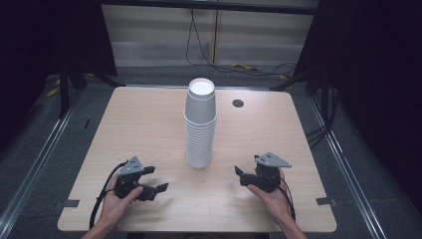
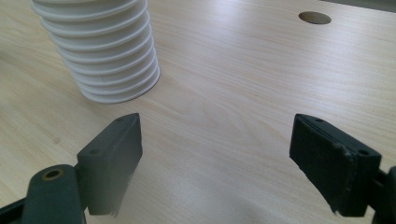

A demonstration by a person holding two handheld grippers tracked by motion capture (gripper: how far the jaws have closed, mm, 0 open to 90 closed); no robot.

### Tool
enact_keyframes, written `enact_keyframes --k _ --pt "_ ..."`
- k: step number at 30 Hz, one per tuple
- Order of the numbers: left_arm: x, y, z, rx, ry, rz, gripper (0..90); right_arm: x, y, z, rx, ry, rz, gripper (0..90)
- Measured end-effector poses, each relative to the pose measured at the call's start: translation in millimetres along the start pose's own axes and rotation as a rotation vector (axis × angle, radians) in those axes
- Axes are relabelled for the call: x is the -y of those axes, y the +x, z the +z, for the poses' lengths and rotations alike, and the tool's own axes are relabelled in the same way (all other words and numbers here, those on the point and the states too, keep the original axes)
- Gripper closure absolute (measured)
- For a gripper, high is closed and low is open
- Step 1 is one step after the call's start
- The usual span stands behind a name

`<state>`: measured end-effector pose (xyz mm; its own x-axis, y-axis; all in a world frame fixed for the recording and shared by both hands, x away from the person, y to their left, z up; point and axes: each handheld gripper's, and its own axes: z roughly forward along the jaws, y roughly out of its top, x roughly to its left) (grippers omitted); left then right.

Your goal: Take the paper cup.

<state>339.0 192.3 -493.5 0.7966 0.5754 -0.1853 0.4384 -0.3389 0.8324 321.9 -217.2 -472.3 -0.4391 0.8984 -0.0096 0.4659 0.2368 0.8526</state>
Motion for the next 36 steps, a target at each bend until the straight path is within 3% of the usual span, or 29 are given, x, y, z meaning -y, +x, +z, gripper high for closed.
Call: enact_keyframes --k 13,24,34,36 --pt "-0.3 1.6 -2.8 -0.01 -0.012 -0.013 16.0 -11.2 3.2 -7.8 -0.062 -0.027 0.01 18.8" --pt "0.5 0.1 -2.5 -0.019 -0.01 -0.014 16.0 -42.5 8.4 -19.7 -0.149 -0.076 -0.015 19.0" --pt "-0.7 0.9 0.6 -0.011 0.001 -0.01 16.1 -67.6 10.8 -24.0 -0.2 -0.12 0.017 21.9" --pt "-1.3 1.1 0.7 -0.011 -0.002 -0.009 16.1 -72.9 11.1 -25.4 -0.198 -0.12 0.002 21.9"
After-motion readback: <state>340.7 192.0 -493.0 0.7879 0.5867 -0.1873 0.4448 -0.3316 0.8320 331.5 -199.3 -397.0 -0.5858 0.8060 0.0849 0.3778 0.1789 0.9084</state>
